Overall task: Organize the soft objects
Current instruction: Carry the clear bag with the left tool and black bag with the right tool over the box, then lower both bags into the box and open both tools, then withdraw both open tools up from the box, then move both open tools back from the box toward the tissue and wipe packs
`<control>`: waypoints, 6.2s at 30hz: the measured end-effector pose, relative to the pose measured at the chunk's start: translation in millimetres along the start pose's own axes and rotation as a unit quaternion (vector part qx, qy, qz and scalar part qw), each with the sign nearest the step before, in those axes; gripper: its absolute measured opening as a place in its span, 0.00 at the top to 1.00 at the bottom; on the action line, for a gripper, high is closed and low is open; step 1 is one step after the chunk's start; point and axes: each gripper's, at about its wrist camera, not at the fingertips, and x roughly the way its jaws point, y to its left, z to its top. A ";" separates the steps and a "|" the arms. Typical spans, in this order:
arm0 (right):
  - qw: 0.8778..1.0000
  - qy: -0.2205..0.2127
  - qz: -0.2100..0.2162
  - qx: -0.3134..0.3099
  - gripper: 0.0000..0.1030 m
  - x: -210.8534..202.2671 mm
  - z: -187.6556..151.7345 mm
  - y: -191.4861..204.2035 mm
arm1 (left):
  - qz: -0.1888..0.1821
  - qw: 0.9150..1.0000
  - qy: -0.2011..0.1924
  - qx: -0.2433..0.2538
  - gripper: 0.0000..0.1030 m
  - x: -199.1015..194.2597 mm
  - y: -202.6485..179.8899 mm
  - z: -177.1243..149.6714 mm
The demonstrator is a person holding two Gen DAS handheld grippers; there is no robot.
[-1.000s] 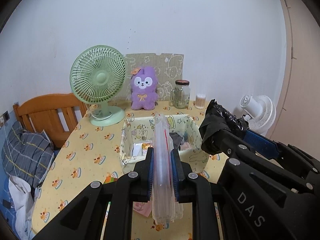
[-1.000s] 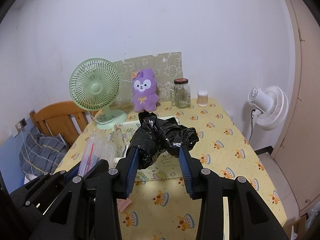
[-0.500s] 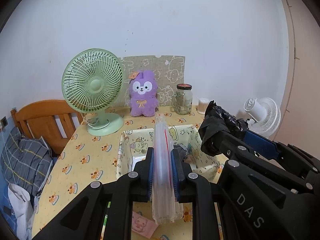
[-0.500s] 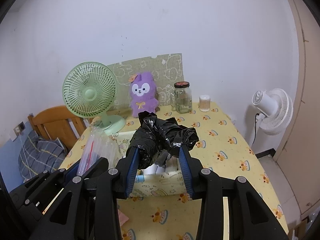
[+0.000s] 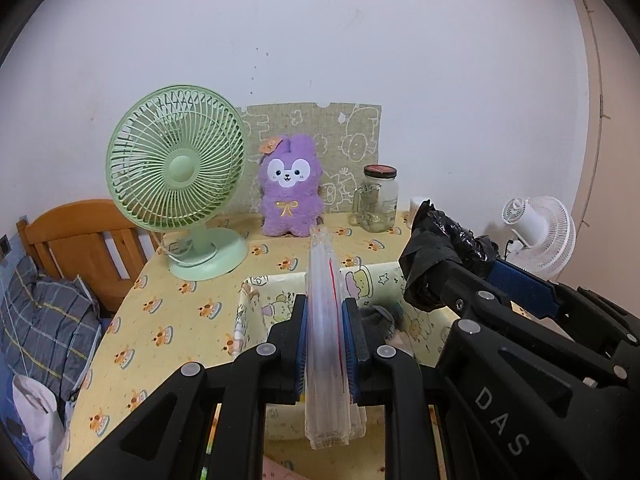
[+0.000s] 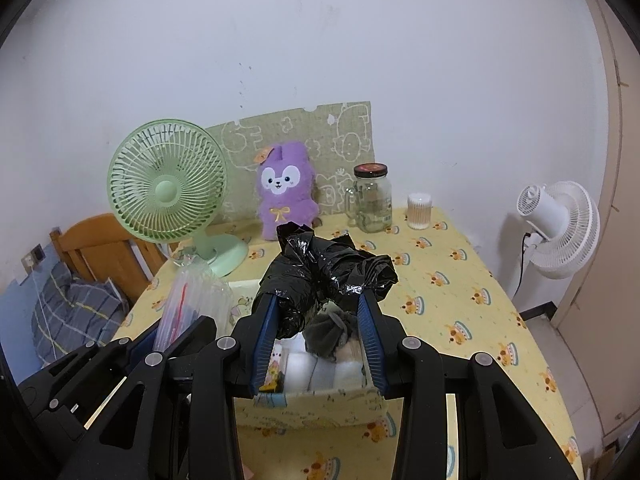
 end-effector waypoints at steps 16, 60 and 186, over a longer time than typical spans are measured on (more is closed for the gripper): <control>1.000 0.023 -0.001 -0.008 0.58 60.0 4.5 2.7 | 0.001 0.999 0.034 -0.004 0.85 58.6 14.3 1.7; 0.998 0.052 0.018 -0.041 0.07 89.4 -8.8 18.7 | -0.017 0.998 0.065 0.004 0.09 69.0 24.9 -10.1; 0.995 0.081 0.009 -0.058 0.06 8.8 -140.1 70.8 | 0.052 0.995 0.086 -0.007 0.07 -3.1 77.0 -137.9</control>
